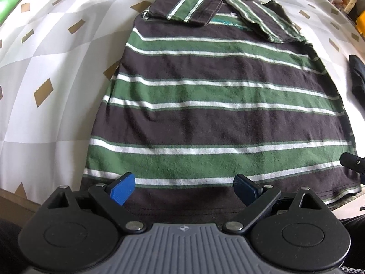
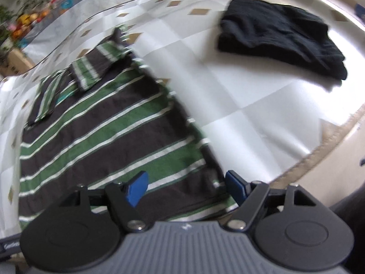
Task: Fold clothes
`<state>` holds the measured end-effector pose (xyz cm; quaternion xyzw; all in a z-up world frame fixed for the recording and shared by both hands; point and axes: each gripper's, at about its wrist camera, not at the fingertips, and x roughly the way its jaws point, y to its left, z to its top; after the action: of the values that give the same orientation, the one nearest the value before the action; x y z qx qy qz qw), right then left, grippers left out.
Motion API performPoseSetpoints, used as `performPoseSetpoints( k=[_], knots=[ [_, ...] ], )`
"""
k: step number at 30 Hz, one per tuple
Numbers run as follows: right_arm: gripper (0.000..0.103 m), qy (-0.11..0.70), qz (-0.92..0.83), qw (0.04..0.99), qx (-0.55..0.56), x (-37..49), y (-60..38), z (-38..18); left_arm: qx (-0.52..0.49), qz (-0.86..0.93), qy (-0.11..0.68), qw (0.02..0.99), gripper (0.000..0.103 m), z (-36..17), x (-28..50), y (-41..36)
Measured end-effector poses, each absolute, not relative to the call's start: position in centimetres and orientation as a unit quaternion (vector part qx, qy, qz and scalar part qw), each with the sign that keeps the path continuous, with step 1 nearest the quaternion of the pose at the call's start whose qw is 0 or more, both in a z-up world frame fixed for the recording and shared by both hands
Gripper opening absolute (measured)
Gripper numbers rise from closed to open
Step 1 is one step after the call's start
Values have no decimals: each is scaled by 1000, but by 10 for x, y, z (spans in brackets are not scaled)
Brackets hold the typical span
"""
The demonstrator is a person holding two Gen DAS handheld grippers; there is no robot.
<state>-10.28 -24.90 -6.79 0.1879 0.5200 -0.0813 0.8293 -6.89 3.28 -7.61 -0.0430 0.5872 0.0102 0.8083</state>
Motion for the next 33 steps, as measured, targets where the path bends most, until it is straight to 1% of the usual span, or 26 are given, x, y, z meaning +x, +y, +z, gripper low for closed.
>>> performPoseSetpoints(
  k=[1,4,6,9,14,17,20,25,27,31,33],
  knots=[
    [71,521,-70,830,184,-102,-245,-68,-42,10,588,808,93,-76,-69,32],
    [65,523,-42,834,172,-99,-235,-69,-39,9,590,806,93,-77,-69,31],
    [58,521,-18,834,179,-98,-230,-68,-34,8,592,806,93,-77,-69,30],
    [57,522,11,835,176,-97,-223,-68,-27,6,593,805,93,-78,-70,28],
    [56,518,0,835,186,-97,-225,-67,-25,6,593,805,93,-79,-69,28],
    [58,513,-19,835,198,-97,-232,-68,-23,6,593,805,93,-79,-69,28],
    [64,512,-17,834,206,-95,-234,-69,-22,6,593,805,93,-79,-69,28],
    [71,508,-9,840,192,-95,-228,-71,-32,8,591,806,93,-78,-69,31],
    [78,505,-3,843,186,-96,-226,-72,-39,15,585,810,93,-75,-68,35],
    [79,502,1,844,189,-96,-226,-72,-55,37,573,817,93,-70,-67,45],
    [77,502,-1,843,194,-96,-227,-72,-64,47,574,815,93,-71,-66,50]
  ],
)
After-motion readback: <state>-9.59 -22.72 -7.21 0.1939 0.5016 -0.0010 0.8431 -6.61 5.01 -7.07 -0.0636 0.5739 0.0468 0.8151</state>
